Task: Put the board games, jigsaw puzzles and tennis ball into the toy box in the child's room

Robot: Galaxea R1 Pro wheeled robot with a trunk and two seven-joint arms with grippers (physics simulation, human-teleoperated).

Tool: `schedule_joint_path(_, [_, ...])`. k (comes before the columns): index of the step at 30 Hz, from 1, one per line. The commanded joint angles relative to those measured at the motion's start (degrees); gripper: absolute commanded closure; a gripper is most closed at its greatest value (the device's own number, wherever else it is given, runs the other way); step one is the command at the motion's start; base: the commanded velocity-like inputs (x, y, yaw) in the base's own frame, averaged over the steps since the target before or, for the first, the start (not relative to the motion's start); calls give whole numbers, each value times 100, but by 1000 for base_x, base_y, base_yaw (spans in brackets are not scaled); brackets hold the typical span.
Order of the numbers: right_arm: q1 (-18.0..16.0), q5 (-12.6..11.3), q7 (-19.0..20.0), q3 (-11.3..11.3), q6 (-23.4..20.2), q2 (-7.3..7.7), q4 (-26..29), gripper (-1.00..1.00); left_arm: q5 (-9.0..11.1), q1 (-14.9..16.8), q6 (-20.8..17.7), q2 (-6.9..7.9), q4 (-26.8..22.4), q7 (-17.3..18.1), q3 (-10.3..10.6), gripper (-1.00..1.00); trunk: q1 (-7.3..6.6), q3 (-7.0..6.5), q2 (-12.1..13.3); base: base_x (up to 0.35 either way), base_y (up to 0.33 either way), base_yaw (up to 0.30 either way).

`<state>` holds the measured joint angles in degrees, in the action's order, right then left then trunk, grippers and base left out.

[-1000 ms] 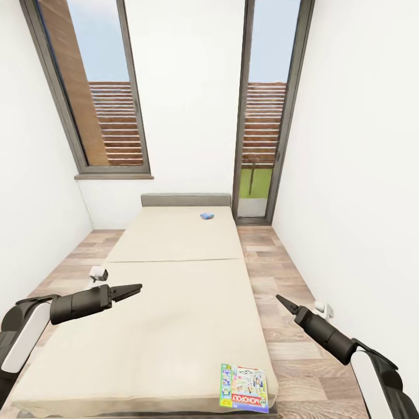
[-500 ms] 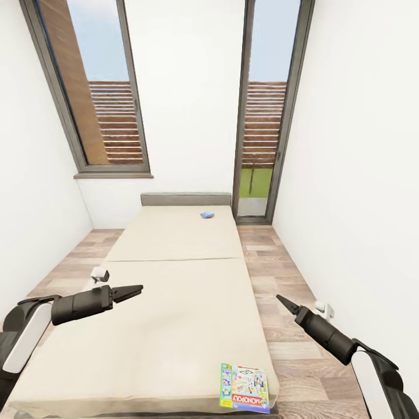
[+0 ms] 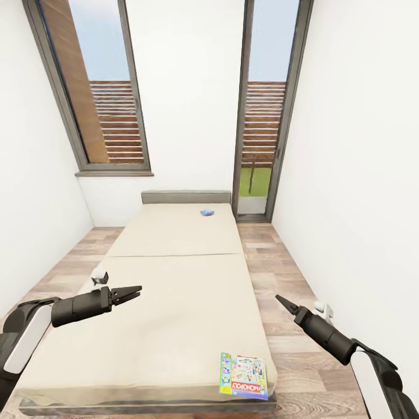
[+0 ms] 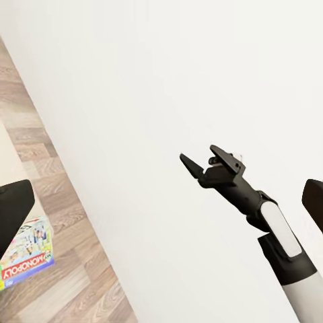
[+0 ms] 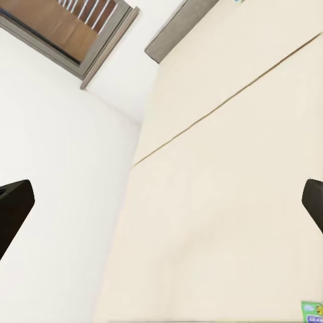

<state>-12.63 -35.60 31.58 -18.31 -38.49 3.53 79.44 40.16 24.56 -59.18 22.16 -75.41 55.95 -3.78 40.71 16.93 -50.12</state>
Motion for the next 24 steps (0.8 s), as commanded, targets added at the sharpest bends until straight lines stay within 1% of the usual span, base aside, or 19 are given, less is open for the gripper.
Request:
schedule_joint_path(1, [-6,-26,6,-8,-43,-1,2,-100,-8,5,-22,0,2,22,-2,-100,23,26,-47,-46,0,0])
schedule_joint_path(11, [-9,-26,6,-6,-40,-3,1,-100,-16,5,-9,-5,16,10,28,-100,242,206,-449,-14,0,0])
schedule_joint_path(12, [-7,-26,6,-6,-43,-2,1,-100,-16,5,-7,-8,17,-82,33,-100,264,224,-489,-1,0,0])
schedule_joint_path(17, [-8,-26,6,-6,-44,-2,0,-100,-10,12,-6,-11,18,-287,34,-100,374,313,-689,0,0,0])
schedule_joint_path(22, [-10,-26,6,-6,-44,-2,-10,-100,-9,13,-6,-26,18,-408,35,-100,484,403,-890,0,0,0])
schedule_joint_path(24, [-6,-26,6,-6,-43,-2,-13,-100,-8,14,-6,-53,18,-433,37,-100,528,439,-970,0,0,0])
